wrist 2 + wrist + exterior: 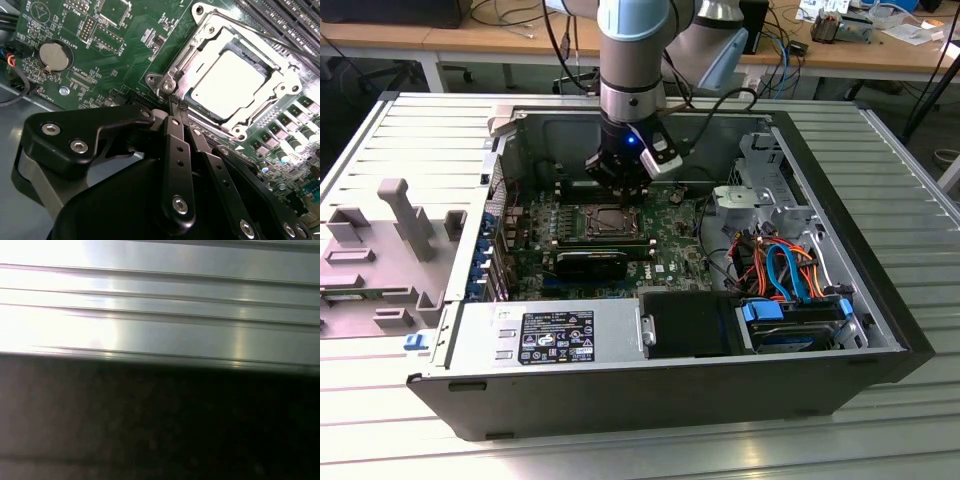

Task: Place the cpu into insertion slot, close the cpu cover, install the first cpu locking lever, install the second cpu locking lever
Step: 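Install the first cpu locking lever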

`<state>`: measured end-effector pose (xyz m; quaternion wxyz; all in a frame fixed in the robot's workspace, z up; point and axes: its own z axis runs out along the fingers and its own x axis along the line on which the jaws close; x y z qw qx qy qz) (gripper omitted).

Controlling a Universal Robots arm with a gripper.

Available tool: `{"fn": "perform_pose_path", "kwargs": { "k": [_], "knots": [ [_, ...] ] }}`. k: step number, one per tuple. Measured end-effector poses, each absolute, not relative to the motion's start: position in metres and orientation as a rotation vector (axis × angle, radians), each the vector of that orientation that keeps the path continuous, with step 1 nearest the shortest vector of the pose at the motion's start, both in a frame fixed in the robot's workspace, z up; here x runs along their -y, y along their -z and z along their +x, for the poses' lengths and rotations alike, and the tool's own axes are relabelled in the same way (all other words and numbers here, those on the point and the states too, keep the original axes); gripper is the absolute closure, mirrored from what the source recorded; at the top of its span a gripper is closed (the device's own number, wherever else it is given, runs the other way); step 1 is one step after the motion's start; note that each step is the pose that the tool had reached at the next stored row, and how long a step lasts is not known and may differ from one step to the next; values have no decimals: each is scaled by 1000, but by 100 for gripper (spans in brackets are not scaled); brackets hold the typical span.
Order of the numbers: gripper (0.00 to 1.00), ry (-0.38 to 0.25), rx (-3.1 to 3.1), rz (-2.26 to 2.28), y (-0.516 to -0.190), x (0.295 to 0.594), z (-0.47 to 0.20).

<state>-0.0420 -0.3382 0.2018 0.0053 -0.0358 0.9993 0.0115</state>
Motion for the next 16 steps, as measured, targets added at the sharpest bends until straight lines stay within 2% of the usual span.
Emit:
{"fn": "perform_pose_path", "kwargs": {
  "k": [9,16],
  "knots": [
    [89,-63,-3128,-118,-215,336,-42],
    [89,-65,-3128,-118,-215,368,-42]
  ]
}}
